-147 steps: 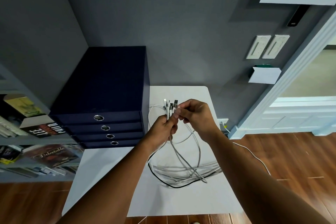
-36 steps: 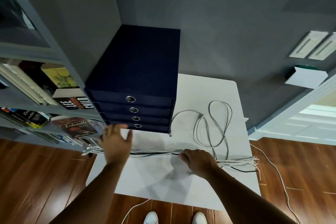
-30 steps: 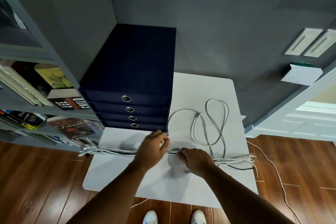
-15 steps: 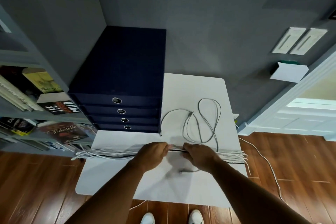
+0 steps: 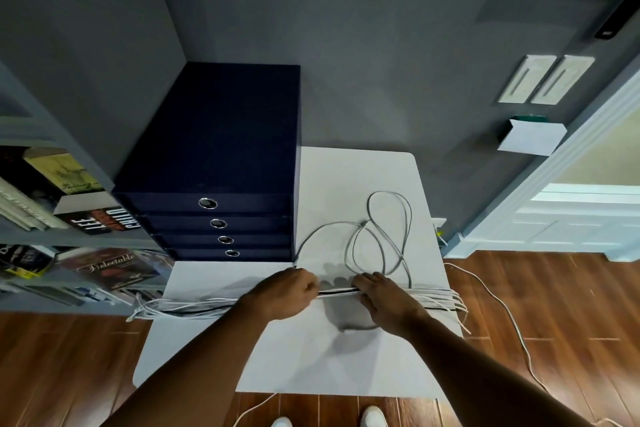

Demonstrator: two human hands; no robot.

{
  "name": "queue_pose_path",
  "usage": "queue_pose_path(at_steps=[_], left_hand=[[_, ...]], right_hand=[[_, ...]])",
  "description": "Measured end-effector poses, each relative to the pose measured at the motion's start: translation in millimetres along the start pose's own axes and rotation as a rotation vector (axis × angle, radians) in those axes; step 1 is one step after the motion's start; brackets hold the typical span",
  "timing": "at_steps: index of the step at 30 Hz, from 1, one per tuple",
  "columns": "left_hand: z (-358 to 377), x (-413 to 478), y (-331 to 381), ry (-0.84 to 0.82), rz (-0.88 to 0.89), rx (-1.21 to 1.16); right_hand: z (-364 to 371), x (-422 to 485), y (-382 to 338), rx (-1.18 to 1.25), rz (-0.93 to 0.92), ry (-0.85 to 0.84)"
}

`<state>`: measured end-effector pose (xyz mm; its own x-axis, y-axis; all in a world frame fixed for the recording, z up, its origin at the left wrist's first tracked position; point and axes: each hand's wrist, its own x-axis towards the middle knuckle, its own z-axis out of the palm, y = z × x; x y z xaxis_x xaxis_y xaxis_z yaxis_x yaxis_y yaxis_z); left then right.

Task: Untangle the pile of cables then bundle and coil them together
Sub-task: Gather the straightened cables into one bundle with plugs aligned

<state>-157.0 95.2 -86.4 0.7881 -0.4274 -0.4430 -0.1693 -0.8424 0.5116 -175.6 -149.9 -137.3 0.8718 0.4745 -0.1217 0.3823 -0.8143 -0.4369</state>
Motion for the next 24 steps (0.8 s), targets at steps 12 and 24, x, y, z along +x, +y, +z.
queue_pose_path(at_steps=[12, 24], left_hand=[[23, 14, 39, 0.017, 0.106, 0.119], [32, 13, 29, 0.051, 0.149, 0.151]], right_hand=[[-28, 4, 6, 0.136, 0.326, 0.062], [-30, 36, 12, 0.33, 0.85, 0.106]])
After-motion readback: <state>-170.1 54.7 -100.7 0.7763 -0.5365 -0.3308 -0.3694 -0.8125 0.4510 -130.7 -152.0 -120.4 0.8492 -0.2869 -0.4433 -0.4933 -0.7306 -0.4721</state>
